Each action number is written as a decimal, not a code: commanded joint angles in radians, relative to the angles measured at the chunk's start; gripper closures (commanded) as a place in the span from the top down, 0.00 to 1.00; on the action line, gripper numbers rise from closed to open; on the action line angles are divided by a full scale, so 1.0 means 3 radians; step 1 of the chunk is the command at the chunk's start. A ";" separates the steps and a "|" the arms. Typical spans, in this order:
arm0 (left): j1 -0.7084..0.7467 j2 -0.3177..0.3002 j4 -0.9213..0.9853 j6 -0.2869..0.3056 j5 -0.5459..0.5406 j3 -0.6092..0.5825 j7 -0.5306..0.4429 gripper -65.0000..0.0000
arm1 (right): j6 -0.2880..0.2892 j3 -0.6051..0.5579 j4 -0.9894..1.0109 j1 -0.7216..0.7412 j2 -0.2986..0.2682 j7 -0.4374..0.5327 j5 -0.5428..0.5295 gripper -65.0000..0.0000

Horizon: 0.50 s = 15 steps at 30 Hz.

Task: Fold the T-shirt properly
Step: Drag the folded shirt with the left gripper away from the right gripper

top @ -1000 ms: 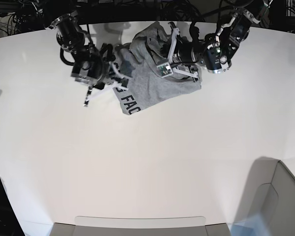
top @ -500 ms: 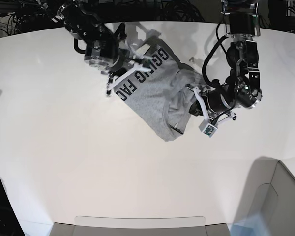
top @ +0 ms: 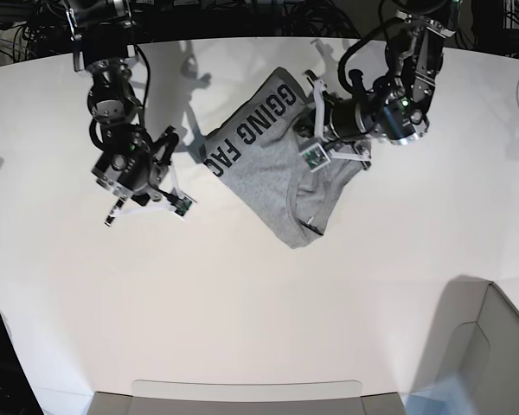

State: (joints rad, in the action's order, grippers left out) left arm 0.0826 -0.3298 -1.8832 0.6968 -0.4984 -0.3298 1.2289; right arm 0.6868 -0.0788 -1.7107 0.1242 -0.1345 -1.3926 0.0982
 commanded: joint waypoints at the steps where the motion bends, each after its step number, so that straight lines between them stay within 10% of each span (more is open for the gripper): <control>1: -0.0027 -0.0023 -0.0062 0.0005 -0.0039 -0.0039 -0.0033 0.00 | 0.0038 -0.0001 -0.0013 0.0085 0.0042 0.0006 -0.0003 0.00; 8: -0.0053 -0.0074 -0.0016 0.0005 0.0099 -0.0161 -0.0033 0.00 | 0.0038 -0.0676 0.0064 -0.0012 0.0144 0.0133 -0.0003 0.00; 15: -0.0150 0.0079 0.0286 0.0005 0.0738 0.0667 -0.0002 0.00 | 0.0038 -0.1300 -0.0049 -0.0263 0.0103 0.0139 -0.0003 0.00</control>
State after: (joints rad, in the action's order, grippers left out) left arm 0.0605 -0.3111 -1.7782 0.6968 -0.2581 -0.1272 1.2491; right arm 0.6868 -0.4706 -1.7027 0.0319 -0.1047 -1.3537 0.0875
